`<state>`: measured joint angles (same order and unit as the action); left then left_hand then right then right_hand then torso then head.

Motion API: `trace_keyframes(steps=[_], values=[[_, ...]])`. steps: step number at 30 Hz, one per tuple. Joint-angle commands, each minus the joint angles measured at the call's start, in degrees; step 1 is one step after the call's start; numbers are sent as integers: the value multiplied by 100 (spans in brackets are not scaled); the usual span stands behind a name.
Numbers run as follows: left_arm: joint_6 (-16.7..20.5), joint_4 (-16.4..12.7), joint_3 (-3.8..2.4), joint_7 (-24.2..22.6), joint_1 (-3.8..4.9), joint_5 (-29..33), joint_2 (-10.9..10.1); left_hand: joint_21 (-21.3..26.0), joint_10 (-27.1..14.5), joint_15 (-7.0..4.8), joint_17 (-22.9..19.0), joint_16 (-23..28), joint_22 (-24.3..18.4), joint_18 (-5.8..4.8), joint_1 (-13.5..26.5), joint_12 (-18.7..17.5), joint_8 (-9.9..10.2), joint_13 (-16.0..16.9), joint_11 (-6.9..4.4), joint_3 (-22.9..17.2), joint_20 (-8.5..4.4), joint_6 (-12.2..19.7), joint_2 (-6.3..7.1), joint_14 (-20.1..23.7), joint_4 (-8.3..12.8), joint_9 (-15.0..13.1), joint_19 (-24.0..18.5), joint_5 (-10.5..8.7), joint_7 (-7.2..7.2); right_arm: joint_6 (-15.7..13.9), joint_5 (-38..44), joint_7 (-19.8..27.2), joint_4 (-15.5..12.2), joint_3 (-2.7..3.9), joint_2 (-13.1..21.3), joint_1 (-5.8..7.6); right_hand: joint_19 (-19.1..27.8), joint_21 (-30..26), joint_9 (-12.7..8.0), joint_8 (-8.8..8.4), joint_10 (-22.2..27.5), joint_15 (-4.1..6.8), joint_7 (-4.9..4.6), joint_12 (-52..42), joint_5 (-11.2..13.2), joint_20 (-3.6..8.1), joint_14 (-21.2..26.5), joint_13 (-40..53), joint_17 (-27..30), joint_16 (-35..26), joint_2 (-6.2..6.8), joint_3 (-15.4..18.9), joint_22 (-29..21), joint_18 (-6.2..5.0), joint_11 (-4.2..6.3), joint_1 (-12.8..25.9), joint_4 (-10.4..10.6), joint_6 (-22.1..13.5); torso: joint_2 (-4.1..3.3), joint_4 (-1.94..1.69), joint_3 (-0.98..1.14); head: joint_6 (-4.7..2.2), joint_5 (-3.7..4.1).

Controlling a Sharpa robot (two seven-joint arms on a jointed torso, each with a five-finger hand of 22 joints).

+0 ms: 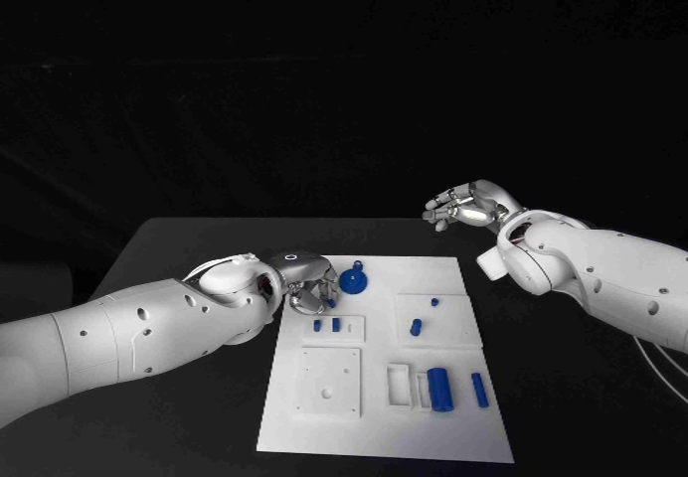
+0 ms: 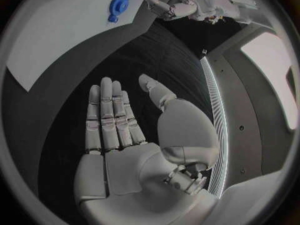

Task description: Assemble the parts on the task board

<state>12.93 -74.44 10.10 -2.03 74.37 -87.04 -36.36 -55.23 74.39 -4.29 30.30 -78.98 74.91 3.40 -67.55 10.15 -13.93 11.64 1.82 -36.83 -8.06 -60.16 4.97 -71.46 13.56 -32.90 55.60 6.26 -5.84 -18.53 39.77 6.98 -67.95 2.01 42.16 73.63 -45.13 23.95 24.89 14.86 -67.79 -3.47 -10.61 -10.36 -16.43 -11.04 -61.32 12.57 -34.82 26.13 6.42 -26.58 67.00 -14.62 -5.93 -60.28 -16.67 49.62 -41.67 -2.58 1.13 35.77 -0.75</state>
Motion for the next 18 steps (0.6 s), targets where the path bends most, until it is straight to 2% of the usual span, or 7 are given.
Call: trace_keyframes(steps=[1, 7, 18], values=[[-159, -37, 53, -6, -30, -302, 27, -16, 43, -22, -6, 8, 39, 232, -5, -39, -15, -1, 14, -35, -178, -57, -31, -10, -3, -3, 3, 16, -7, 54, 8, 63, -13, 2, -1, 3, -25, -26, -7, 38, -33, 4, -2, 29, -5, -5, -36, -7, -10, -41, -43, -1, 10, -38, 7, 2, 1, 27, -2, 1, -1, 8, 9], [-112, -125, 86, 50, -31, -626, 31, -19, 63, -26, -6, 8, 43, 228, -8, -37, -26, 10, 9, -37, -181, -74, -15, -11, 3, -1, 4, 39, -1, 56, 8, 63, -13, 2, 0, 3, -26, -27, -9, 39, -34, 4, -2, 31, -5, -5, -36, -8, -12, -42, -43, -1, 11, -38, 7, 3, 2, 27, 0, -1, 0, 15, 12], [-78, -209, 90, 76, -44, -794, 6, -24, 84, -33, -6, 7, 46, 226, -11, -35, -38, 22, 2, -39, -186, -94, -1, -16, 4, 0, 12, 52, 6, 55, 8, 63, -15, 2, 6, 2, -26, -30, -11, 40, -36, 4, -3, 34, -5, -5, -37, -8, -15, -46, -44, -1, 13, -38, 6, 4, 2, 26, -2, 1, -1, 13, 15]])
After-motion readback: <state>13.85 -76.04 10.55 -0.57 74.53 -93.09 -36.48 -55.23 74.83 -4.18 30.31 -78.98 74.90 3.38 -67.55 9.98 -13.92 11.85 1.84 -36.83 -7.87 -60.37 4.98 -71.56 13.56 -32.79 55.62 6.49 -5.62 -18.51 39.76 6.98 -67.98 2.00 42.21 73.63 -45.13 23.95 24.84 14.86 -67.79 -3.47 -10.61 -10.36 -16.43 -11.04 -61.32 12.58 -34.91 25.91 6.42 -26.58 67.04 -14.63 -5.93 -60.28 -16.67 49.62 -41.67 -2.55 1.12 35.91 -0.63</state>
